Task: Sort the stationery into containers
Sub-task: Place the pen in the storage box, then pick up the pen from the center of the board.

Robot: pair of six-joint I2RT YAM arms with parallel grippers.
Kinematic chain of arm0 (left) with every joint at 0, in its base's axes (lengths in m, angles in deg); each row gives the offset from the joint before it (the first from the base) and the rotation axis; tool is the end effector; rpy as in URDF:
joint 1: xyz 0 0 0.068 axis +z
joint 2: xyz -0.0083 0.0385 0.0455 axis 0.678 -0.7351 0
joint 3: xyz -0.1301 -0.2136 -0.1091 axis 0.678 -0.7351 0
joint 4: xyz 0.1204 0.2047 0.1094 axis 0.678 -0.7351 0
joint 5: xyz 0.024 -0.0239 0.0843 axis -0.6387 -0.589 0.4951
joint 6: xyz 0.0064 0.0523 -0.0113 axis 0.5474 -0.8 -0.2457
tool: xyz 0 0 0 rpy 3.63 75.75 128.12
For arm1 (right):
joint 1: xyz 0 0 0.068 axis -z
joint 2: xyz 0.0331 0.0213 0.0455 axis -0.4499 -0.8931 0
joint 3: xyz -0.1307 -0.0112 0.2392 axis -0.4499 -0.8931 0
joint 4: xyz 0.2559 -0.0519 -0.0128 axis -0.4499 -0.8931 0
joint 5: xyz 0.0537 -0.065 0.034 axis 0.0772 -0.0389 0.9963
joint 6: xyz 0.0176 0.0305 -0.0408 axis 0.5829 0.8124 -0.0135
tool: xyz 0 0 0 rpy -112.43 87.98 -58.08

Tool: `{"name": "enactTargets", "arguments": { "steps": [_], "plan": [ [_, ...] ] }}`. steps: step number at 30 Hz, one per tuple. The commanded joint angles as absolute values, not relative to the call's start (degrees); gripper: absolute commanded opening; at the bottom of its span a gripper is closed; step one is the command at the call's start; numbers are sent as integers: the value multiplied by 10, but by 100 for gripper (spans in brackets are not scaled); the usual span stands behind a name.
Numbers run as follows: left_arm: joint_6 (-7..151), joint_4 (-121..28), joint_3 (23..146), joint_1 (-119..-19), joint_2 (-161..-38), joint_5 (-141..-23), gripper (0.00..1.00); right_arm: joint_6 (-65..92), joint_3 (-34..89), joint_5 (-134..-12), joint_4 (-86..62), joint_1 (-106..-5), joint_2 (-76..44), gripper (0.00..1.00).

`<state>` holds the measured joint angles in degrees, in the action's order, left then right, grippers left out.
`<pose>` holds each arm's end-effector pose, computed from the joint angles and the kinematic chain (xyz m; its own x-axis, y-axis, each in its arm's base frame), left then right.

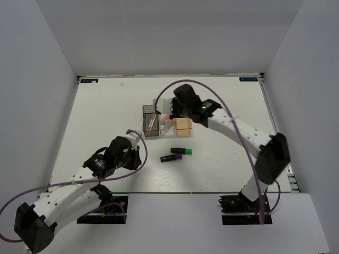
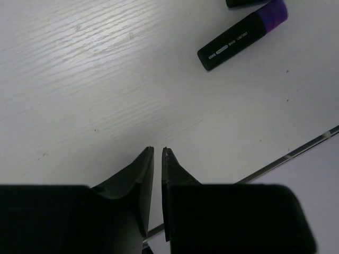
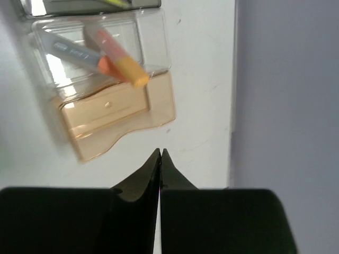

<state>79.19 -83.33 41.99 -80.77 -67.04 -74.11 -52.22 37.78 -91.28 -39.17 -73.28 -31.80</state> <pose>0.1189 -0.0934 0.2138 -0.7559 0.1790 -0.6298 0.3975 0.8898 -0.2242 0.2719 0.2778 0.3219 0.3109 -0.8981 -0.3111 -0.6827 0.0167 -0.7305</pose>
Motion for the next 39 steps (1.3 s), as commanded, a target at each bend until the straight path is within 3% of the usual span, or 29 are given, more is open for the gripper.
{"name": "enactTargets", "arguments": {
  "steps": [1,2,3,4,7,8,11,14,22,39],
  "plan": [
    [777,-778,460,-818,-735,-793,23,-314,302,-848,-437,-704,-218,0],
    [765,-775,474,-836,-748,-792,23,-298,292,-798,-476,-701,-206,0],
    [759,-776,488,-843,-782,-791,31,-294,282,-752,-492,-687,-192,0],
    [754,-780,503,-855,-793,-789,40,-289,246,-701,-521,-680,-182,25],
    [732,-804,532,-873,-830,-789,62,-331,143,-572,-541,-637,-135,54],
    [730,-813,532,-875,-833,-788,65,-384,118,-552,-538,-635,-105,56],
    [725,-809,519,-879,-823,-787,67,-439,-3,-518,-470,-622,-77,58],
    [721,-813,500,-879,-811,-786,67,-470,-29,-499,-425,-617,-98,58],
    [706,-839,475,-880,-760,-766,68,-447,-15,-519,-308,-616,-183,59],
    [701,-852,468,-895,-696,-759,68,-420,31,-565,-265,-619,-271,61]
  ]
}}
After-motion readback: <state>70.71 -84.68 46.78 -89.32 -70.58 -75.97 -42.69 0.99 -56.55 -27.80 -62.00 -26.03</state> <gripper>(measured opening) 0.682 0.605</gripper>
